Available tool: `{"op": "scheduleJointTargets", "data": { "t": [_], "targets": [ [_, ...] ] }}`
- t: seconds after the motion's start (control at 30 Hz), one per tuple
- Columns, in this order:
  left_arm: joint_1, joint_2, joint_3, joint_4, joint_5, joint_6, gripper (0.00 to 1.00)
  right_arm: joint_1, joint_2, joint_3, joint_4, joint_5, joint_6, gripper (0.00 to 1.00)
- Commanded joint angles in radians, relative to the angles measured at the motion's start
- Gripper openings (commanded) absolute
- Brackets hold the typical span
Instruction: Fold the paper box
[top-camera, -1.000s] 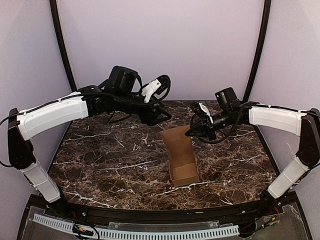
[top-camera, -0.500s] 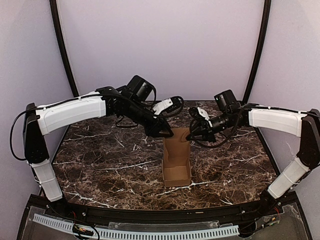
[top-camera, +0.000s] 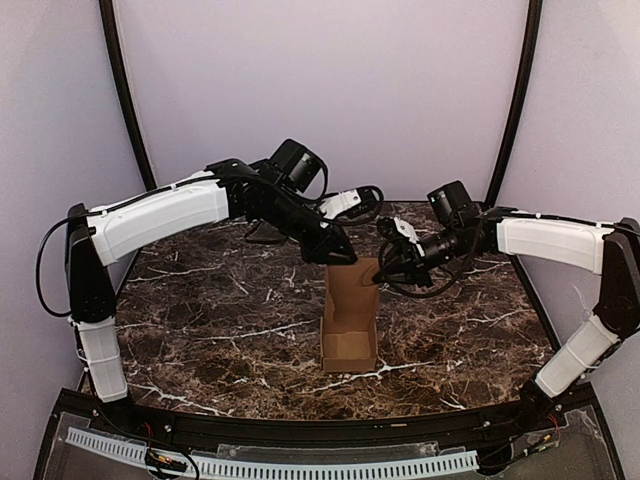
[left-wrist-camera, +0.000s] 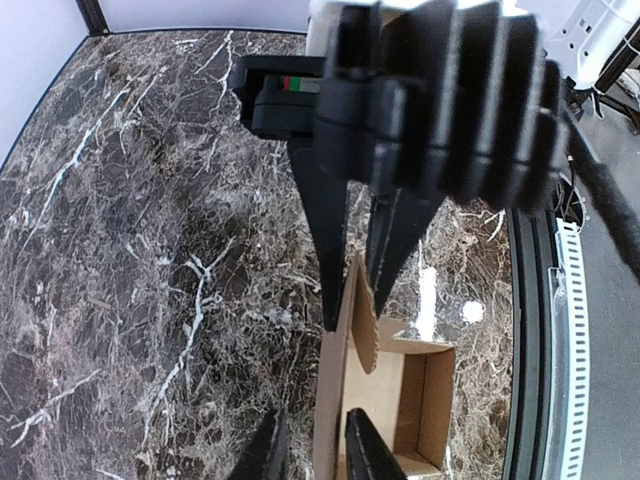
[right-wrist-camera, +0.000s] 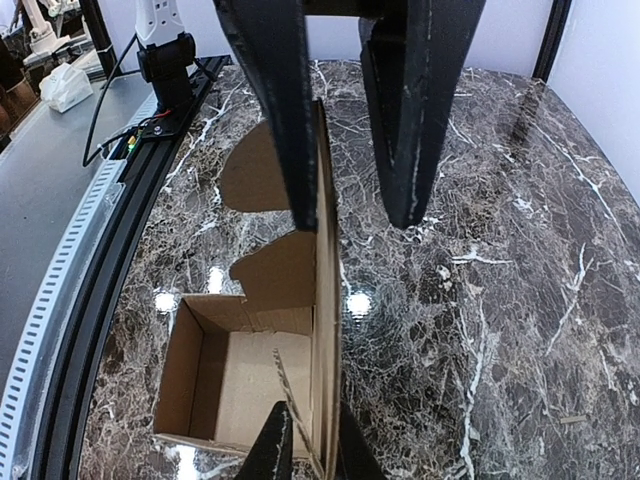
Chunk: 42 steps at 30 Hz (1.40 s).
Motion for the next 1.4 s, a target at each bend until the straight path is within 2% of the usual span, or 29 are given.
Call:
{"op": "scheduleJointTargets", "data": {
  "t": [0.0,0.13,0.23,0.33,0.47,0.6,0.8,1.07,1.37],
  "targets": [
    [-0.009,0.038,0.065,-0.132,-0.030,0.055,0.17,0.012,-0.019,0.000,-0.020,0.012,-0.012,0.13],
    [-0.012,0.039,0.077,-0.138,-0.036,0.057,0.08,0.012,-0.032,-0.004,-0.031,0.028,-0.014,0.15],
    [-0.021,0.027,0.083,-0.143,-0.066,0.065,0.03,0.012,-0.052,-0.005,-0.057,0.052,-0.014,0.22],
    [-0.051,-0.004,0.065,-0.131,-0.181,0.089,0.01,0.010,-0.076,0.000,-0.133,0.067,-0.038,0.33],
    [-0.096,-0.105,-0.071,-0.020,-0.298,0.122,0.01,-0.018,-0.138,-0.041,-0.188,0.077,-0.035,0.40],
    [-0.138,-0.213,-0.207,0.085,-0.364,0.137,0.01,-0.092,-0.194,-0.092,-0.193,0.044,-0.024,0.43],
    [-0.204,-0.286,-0.358,0.180,-0.423,0.143,0.01,-0.205,-0.201,-0.118,-0.204,-0.063,0.017,0.44],
    [-0.277,-0.378,-0.544,0.303,-0.557,0.151,0.01,-0.208,-0.088,-0.135,-0.147,-0.109,0.167,0.46],
    [-0.364,-0.478,-0.714,0.339,-0.630,0.166,0.01,-0.196,-0.067,-0.148,-0.164,-0.113,0.148,0.46]
  ]
}}
